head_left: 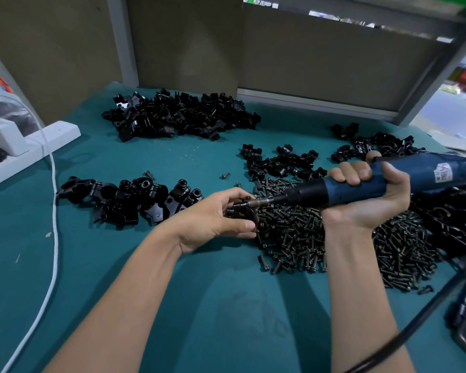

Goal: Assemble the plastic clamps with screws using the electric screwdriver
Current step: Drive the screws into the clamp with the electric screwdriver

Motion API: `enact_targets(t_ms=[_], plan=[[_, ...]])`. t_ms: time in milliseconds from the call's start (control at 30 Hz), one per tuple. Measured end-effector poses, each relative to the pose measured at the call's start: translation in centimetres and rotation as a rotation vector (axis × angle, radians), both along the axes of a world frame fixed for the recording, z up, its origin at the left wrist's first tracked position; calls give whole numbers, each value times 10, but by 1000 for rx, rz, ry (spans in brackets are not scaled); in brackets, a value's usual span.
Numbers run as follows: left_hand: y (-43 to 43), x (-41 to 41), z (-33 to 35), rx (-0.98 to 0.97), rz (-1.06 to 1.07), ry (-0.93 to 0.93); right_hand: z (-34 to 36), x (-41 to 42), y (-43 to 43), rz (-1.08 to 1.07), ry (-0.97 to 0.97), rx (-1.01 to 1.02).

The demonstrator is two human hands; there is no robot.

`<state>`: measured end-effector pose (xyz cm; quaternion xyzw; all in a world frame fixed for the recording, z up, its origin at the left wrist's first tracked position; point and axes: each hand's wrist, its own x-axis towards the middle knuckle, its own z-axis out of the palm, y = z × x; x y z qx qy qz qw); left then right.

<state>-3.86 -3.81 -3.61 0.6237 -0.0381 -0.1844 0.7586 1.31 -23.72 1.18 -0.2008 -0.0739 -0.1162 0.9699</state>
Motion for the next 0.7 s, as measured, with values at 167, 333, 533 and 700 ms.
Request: enact_targets(t_ms=[167,333,533,700], plan=[[1,-2,3,-93,-55,76,0,-2,-4,83,-132,-30],[3,-3,4,-159,-36,124,2,-5,-7,37,-160,-50],[6,2,3,-194,110,116,3,-4,-15,-10,-125,-7],[5,4,2,-180,133,35,1,-4,-10,-21,-67,-49]])
